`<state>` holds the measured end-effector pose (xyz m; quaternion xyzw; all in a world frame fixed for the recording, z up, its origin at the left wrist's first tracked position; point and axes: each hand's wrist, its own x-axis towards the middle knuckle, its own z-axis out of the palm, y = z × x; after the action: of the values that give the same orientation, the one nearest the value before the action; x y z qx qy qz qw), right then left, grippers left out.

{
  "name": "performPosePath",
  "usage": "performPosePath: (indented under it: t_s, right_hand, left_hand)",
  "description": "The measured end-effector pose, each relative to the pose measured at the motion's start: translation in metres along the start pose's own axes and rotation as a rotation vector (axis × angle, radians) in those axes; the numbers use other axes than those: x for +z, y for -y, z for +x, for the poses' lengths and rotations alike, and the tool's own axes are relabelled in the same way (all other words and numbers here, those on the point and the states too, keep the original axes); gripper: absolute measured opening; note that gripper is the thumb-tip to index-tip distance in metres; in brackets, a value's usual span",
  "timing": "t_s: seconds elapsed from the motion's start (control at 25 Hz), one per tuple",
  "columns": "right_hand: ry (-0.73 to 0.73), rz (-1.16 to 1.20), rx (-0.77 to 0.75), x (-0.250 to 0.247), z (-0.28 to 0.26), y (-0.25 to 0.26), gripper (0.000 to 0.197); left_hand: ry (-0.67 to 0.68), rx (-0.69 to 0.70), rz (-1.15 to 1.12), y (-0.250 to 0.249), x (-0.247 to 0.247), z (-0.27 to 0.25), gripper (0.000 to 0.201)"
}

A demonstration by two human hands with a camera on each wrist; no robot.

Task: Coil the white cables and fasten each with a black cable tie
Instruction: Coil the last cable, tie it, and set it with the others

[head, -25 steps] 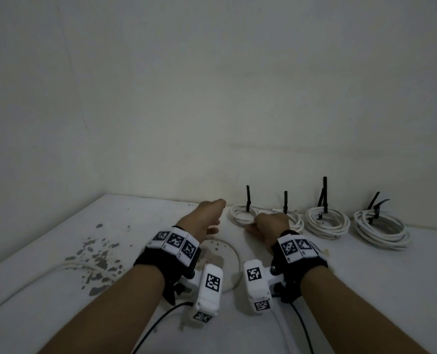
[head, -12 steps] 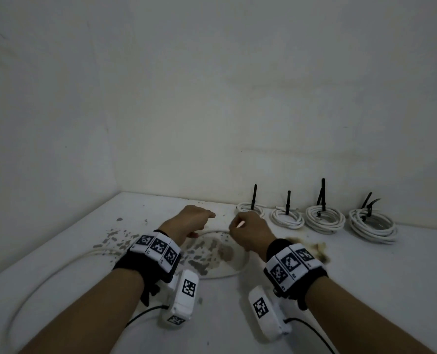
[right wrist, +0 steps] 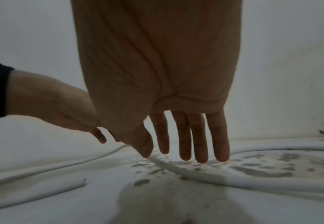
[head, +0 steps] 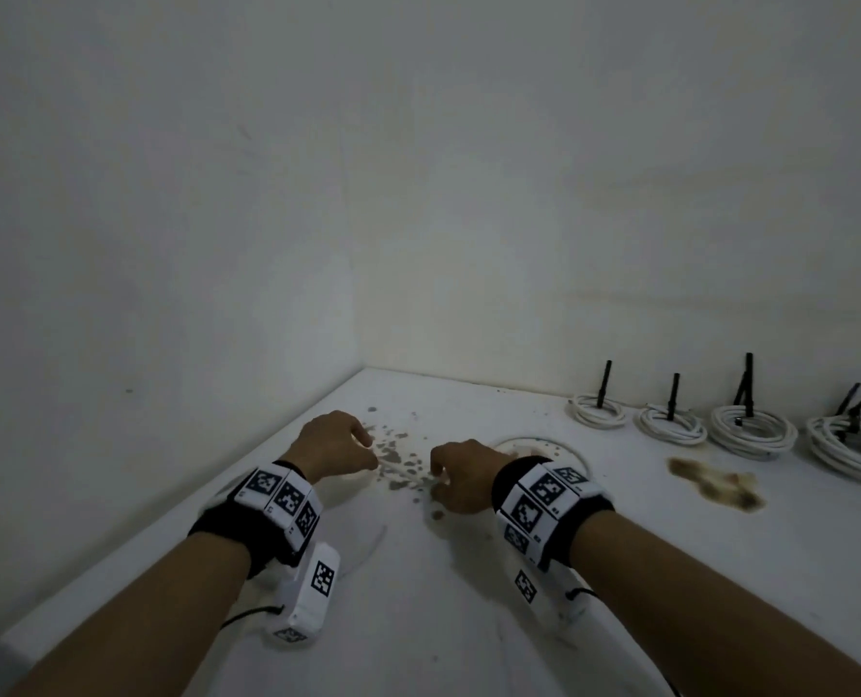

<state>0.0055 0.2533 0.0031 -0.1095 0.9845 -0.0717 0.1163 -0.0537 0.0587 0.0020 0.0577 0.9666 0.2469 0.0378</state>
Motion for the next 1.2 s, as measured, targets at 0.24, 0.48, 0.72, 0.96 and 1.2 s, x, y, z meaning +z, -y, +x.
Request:
performPosePath:
  t_s: [0.24, 0.48, 0.72, 0.96, 1.2]
  right_hand:
    - [-0.04, 0.111, -0.076, 0.014, 0.023, 0.059, 0.054]
    - [-0.49, 0.437, -0.057, -0.032, 0.019, 0.057, 0.024]
    - [-1.08, 0.657, 0.097, -0.136, -0.036, -0.003, 0.022]
    - [-0.683, 0.109, 0.278, -0.117, -0.078, -0.07, 0.026]
    - [-0.115, -0.132, -0.065, -0.054, -0.136, -0.031, 0.027]
  left_hand:
    - [0.127, -0.235, 0.181, 0.073, -0.015, -0.028, 0.102]
    - [0.073, -0.233, -0.205, 0.083, -0.015, -0.038, 0.055]
    - [0.084, -0.217, -0.871, 0.028, -0.013, -0.055, 0.037]
    - [0.096, -0.01, -1.847, -0.051, -0.022, -0.042, 0.038]
    - [0.098, 0.25, -1.623, -0.159, -0.027, -0.04, 0.024]
